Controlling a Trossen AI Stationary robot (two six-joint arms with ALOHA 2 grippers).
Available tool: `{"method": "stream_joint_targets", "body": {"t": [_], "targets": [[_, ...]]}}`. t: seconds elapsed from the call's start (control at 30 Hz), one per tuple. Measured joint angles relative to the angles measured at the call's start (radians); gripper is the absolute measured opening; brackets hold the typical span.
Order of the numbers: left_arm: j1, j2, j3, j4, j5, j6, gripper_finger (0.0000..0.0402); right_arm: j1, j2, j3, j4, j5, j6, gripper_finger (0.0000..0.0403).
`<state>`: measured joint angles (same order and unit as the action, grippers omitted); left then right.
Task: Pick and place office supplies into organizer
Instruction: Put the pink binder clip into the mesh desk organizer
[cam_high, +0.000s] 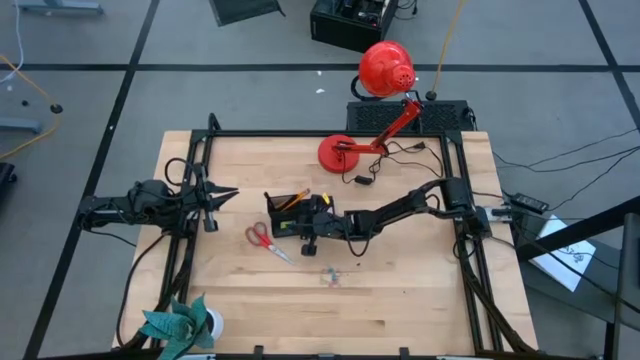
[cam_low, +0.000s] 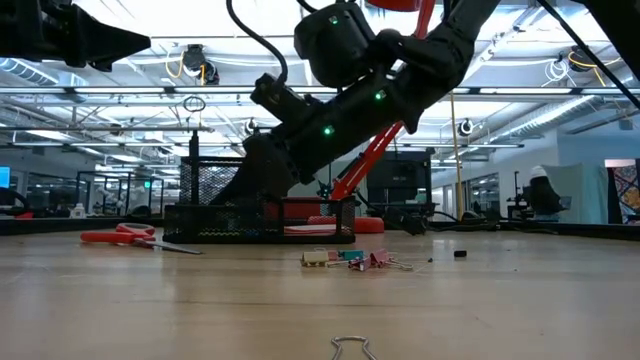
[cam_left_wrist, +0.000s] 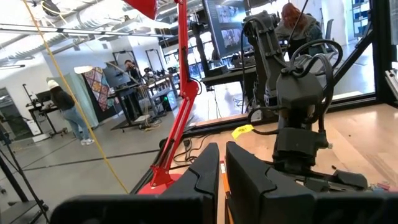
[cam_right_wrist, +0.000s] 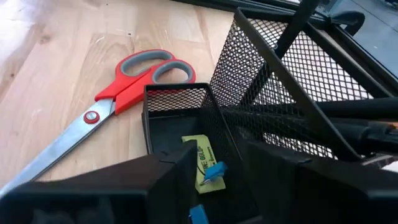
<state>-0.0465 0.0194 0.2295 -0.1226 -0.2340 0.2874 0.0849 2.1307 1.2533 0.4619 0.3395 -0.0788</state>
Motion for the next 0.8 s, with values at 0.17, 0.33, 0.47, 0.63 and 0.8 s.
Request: {"method": "stream_joint_targets", "body": {"t": [0.17,0.33,0.47,0.63,0.8], "targets": [[0.000,0.000,0.000,0.000,0.000,0.000,0.0035,0.000,0.000,0.000,0.007,0.003,-0.001,0.0151],[0.000,0.000,0.000,-0.001,0.000,0.000,0.0035,0.015,-0.038,-0.002,0.013,0.002,-0.031,0.0155],[0.000,0.000,0.000,-0.007,0.000,0.000,0.0035,0.058,-0.131,-0.001,-0.055,0.001,-0.065,0.0149],[0.000,0.000,0.000,-0.016,0.000,-0.006,0.0035,0.136,-0.263,-0.001,-0.250,0.001,-0.058,0.0126],[0.000,0.000,0.000,-0.025,0.001,-0.009,0.0035,0.227,-0.304,-0.051,-0.312,-0.002,0.012,0.0063]]}}
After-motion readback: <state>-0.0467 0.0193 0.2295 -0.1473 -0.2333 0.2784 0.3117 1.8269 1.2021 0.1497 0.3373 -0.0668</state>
